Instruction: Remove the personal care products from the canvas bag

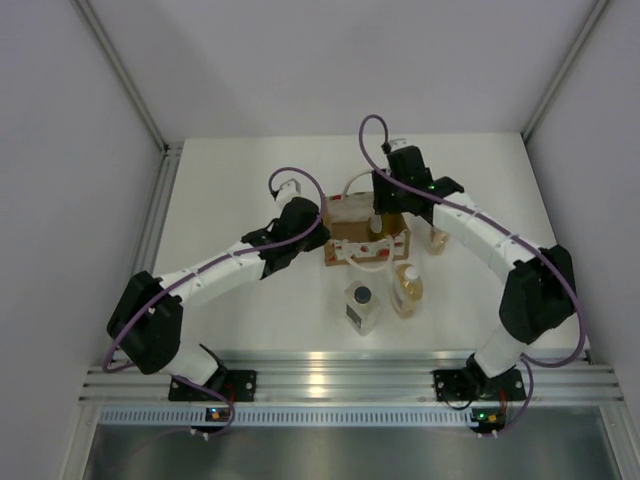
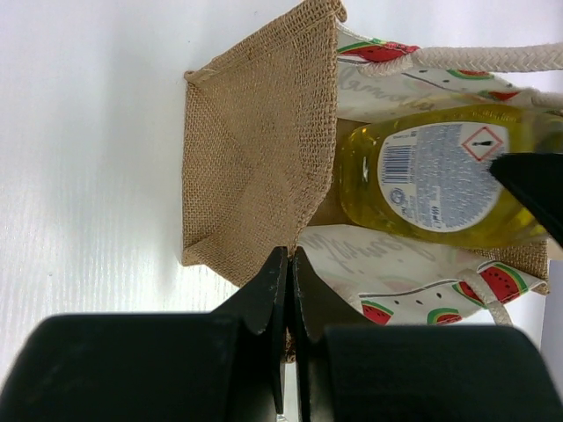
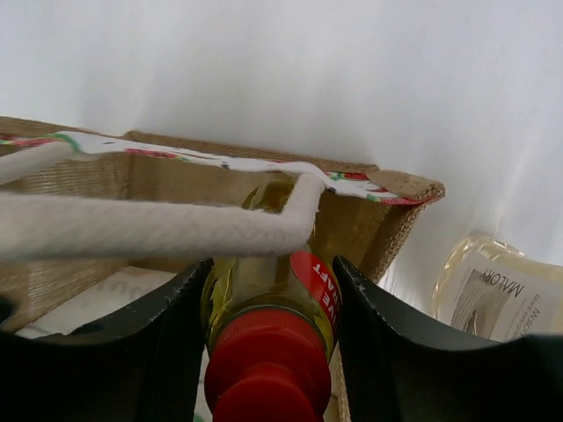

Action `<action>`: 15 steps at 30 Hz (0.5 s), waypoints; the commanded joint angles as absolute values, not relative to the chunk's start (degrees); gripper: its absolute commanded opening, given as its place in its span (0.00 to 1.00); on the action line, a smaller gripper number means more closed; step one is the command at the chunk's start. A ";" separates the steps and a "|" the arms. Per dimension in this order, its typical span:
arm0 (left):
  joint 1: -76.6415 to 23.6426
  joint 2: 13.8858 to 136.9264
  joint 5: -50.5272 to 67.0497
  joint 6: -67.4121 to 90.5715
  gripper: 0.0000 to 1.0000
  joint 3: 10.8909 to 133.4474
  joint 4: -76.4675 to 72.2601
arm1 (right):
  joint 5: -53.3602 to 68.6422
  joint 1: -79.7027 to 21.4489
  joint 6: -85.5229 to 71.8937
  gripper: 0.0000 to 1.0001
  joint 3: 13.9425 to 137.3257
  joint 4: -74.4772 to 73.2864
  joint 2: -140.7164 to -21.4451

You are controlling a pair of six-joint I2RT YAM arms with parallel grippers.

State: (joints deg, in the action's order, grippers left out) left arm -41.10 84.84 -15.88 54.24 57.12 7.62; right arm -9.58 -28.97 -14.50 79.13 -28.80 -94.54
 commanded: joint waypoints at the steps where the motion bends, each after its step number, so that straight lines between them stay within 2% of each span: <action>1: -41.22 84.29 -15.91 53.53 0.00 57.31 9.23 | -4.75 -27.95 -14.68 0.00 83.93 -23.47 -85.88; 5: -41.22 84.11 -16.43 53.88 0.00 57.22 9.32 | -0.36 -27.34 -15.64 0.00 85.08 -24.26 -82.80; 9: -41.22 83.94 -16.70 54.32 0.00 57.13 9.23 | 10.95 -25.06 -17.57 0.00 85.87 -24.43 -79.46; 15: -41.22 83.58 -17.14 54.75 0.00 57.04 9.40 | 19.84 -21.63 -19.68 0.00 86.83 -24.52 -73.76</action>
State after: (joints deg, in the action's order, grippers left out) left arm -41.10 84.84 -15.99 54.35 57.12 7.70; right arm 11.20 -23.79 -16.99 81.34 -29.82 -80.23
